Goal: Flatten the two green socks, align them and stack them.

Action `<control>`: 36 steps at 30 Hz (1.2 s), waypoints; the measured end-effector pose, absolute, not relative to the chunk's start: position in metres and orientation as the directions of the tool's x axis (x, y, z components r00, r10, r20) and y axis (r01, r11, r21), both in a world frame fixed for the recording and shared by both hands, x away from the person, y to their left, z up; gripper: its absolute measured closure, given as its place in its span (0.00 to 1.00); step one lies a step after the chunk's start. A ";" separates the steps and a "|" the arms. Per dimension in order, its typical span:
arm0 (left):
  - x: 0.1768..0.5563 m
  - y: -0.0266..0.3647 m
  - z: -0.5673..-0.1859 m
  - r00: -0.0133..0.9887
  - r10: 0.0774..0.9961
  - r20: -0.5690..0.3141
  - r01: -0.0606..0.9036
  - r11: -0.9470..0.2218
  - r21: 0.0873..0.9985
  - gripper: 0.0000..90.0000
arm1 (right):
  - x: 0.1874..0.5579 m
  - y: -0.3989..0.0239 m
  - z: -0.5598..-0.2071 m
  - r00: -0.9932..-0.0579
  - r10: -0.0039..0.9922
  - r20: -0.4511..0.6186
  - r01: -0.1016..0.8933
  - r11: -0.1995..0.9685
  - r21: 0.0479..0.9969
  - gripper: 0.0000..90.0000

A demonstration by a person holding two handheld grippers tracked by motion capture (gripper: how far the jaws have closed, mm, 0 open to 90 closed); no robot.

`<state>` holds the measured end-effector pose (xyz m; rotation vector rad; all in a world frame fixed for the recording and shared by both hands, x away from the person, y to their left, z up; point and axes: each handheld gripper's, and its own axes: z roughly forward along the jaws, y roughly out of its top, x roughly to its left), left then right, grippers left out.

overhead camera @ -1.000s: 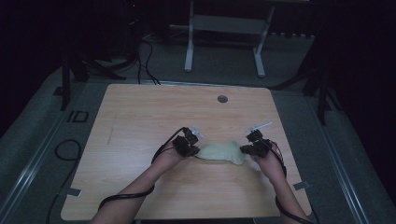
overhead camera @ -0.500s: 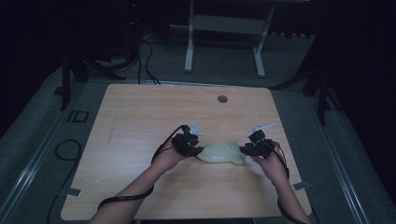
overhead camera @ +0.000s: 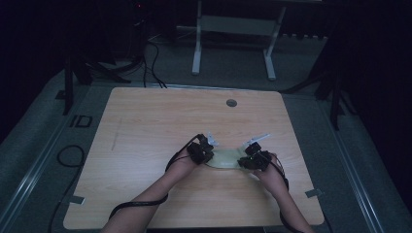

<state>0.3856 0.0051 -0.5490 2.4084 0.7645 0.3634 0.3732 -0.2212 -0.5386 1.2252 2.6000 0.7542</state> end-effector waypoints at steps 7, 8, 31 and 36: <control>0.386 0.008 -0.552 0.792 0.606 0.076 0.436 -0.648 0.624 0.95 | 0.367 -0.226 -0.542 -0.654 0.754 0.064 0.659 0.527 0.536 0.83; 0.385 0.009 -0.552 0.791 0.607 0.077 0.435 -0.646 0.627 0.94 | 0.366 -0.226 -0.543 -0.654 0.753 0.070 0.660 0.524 0.538 0.82; 0.368 0.027 -0.531 0.792 0.608 -0.046 0.453 -0.537 0.712 0.15 | 0.364 -0.249 -0.515 -0.679 0.726 0.106 0.587 0.451 0.673 0.20; 0.365 0.038 -0.533 0.773 0.633 -0.043 0.463 -0.517 0.720 0.02 | 0.360 -0.258 -0.522 -0.670 0.739 0.071 0.574 0.455 0.681 0.16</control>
